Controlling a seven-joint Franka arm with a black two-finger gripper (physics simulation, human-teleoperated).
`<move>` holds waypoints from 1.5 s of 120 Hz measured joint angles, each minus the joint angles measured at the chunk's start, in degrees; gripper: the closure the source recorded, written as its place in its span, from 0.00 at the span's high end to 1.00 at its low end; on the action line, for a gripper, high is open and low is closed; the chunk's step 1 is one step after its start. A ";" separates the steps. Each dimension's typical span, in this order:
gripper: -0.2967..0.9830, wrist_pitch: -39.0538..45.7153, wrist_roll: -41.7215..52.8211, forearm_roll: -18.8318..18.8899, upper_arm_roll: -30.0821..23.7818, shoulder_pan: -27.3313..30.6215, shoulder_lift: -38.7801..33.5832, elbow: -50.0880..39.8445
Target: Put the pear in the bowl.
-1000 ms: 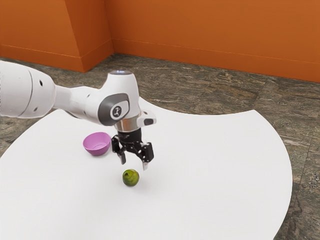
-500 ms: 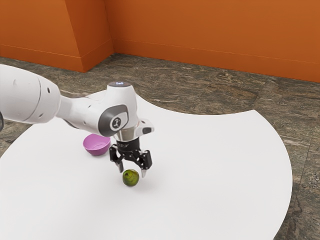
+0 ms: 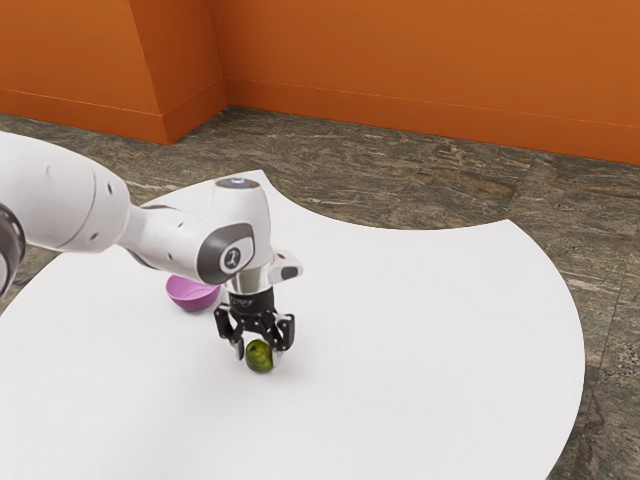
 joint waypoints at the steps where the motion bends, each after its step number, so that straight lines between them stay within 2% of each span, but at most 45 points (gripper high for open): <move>1: 0.58 0.04 -0.02 0.00 0.00 0.00 0.01 0.00; 39: 0.52 0.88 -0.55 0.04 0.08 0.09 0.65 0.23; 67: 0.45 0.88 -1.11 0.55 0.09 0.84 -2.13 0.06; 91: 0.41 0.88 -1.86 2.15 0.07 7.86 -4.87 0.80; 115: 0.37 1.08 -2.73 4.64 0.01 18.36 -0.37 11.24; 134: 0.36 1.10 -3.21 5.86 -0.23 22.03 5.89 18.27; 169: 0.37 0.33 -3.63 6.13 -1.34 21.49 6.88 16.97; 180: 0.47 0.02 -3.44 5.59 -1.52 21.45 6.90 16.83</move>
